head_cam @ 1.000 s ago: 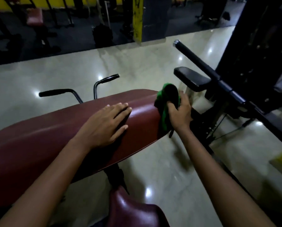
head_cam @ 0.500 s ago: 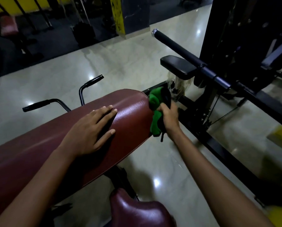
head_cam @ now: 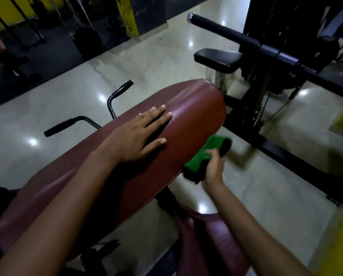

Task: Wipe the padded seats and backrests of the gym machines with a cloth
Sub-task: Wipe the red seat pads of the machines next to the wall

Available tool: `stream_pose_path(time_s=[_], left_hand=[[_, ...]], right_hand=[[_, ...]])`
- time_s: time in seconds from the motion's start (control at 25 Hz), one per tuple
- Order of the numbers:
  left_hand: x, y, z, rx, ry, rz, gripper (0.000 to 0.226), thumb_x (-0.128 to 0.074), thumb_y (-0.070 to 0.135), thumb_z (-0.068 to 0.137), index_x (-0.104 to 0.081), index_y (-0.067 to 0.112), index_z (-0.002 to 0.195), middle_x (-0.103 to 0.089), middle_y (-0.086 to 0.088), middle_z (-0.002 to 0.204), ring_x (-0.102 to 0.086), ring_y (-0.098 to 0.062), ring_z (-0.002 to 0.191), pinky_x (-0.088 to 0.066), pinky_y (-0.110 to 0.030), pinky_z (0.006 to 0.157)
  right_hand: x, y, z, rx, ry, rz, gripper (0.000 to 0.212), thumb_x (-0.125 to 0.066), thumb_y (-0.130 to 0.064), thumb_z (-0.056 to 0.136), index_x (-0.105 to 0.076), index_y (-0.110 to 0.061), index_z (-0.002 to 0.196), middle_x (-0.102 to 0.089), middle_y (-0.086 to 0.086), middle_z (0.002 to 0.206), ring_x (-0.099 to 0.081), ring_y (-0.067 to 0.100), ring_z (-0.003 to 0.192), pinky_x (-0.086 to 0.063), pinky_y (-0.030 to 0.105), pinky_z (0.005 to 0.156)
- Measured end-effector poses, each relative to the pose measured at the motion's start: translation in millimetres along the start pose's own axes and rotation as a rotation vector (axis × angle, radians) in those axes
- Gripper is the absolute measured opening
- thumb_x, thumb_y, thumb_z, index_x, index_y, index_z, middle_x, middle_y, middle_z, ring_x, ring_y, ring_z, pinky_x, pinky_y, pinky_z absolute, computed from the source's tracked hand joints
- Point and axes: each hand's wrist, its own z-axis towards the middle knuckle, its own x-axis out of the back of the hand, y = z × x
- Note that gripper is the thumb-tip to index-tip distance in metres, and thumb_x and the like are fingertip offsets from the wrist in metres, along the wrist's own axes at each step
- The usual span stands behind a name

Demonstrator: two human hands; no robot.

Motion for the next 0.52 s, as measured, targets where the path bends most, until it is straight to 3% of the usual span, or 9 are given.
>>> stream_pose_path(time_s=[0.16,0.32,0.4,0.52], left_hand=[[-2,-2,-9,0.003,0.040,-0.027,0.067,-0.025,0.055,0.094,-0.024,0.020,0.151,-0.022,-0.006,0.157,-0.023,-0.025,0.144,-0.022,-0.037,0.116],[-6,0,-7,0.000,0.079,-0.050,0.065,-0.026,0.053,0.094,-0.027,0.020,0.150,-0.026,-0.007,0.156,-0.027,-0.026,0.142,-0.027,-0.041,0.115],[-6,0,-8,-0.002,0.088,-0.040,0.065,-0.026,0.053,0.094,-0.027,0.020,0.150,-0.026,-0.007,0.156,-0.027,-0.026,0.142,-0.029,-0.044,0.114],[-7,1,-7,0.002,0.096,-0.038,0.064,-0.027,0.052,0.094,-0.027,0.020,0.150,-0.026,-0.007,0.156,-0.028,-0.026,0.142,-0.029,-0.046,0.113]], right_hand=[[-8,-28,45,0.031,0.052,0.053,0.011,-0.047,-0.009,0.080,-0.050,-0.007,0.089,-0.049,0.006,0.069,-0.049,0.017,0.056,-0.040,0.027,0.053],[6,13,-3,-0.003,0.056,-0.034,0.007,-0.053,-0.014,0.079,-0.054,-0.011,0.085,-0.053,0.003,0.070,-0.053,0.020,0.064,-0.043,0.028,0.059],[13,33,-28,0.008,-0.018,-0.074,0.012,-0.056,-0.020,0.072,-0.054,-0.013,0.082,-0.052,0.004,0.073,-0.053,0.024,0.072,-0.043,0.035,0.066],[-3,2,13,0.079,0.061,-0.075,0.018,-0.054,-0.014,0.074,-0.057,-0.008,0.091,-0.052,0.006,0.075,-0.050,0.021,0.066,-0.040,0.031,0.061]])
